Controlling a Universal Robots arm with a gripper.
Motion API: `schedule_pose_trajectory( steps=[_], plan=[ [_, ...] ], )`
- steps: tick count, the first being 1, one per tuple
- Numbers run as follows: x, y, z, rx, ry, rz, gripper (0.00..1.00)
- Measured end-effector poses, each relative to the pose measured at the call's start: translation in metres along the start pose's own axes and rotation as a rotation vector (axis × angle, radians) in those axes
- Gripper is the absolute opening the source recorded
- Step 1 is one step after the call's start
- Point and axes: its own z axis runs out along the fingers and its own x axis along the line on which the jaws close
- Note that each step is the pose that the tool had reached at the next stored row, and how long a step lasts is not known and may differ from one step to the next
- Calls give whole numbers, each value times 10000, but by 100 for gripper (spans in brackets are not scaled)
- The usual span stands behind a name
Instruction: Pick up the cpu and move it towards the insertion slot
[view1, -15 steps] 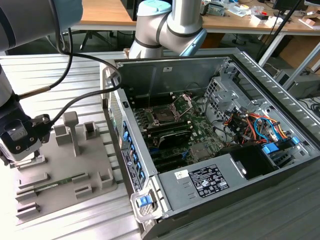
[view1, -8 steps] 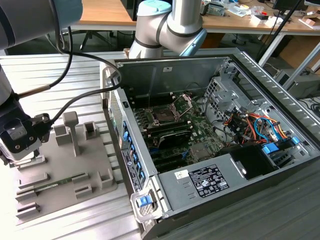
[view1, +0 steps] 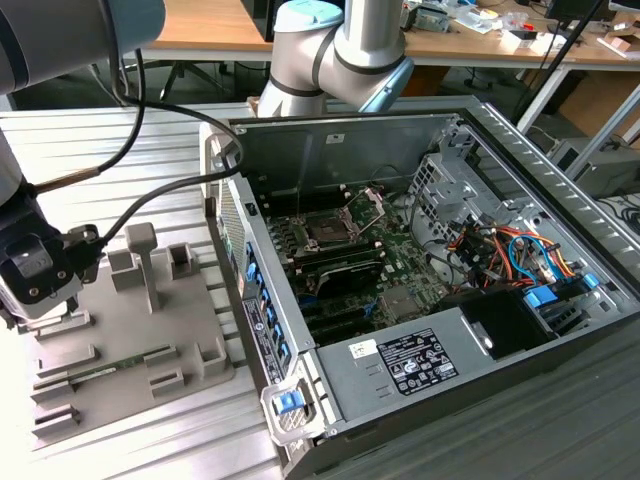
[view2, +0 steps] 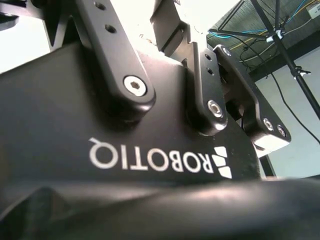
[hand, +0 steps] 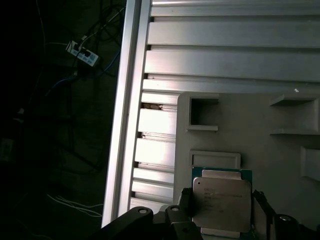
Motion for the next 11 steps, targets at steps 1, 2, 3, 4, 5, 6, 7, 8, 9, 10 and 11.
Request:
schedule_pose_trajectory(
  steps=[1, 2, 3, 4, 5, 6, 7, 8, 9, 10, 11],
  plan=[
    [0, 0, -3, 0, 0, 0, 55],
    [0, 0, -6, 0, 0, 0, 55],
    [0, 0, -10, -1, 0, 0, 55],
    [0, 1, -13, -1, 1, 0, 55],
    [0, 1, -17, -1, 0, 0, 55],
    [0, 1, -21, -2, 0, 0, 55],
    [0, 1, -23, -1, 0, 0, 55],
    [0, 1, -26, -1, 1, 0, 55],
    [0, 2, -28, -1, 0, 0, 55],
    [0, 2, -30, -2, 0, 0, 55],
    [0, 2, -32, -1, 0, 0, 55]
  ],
)
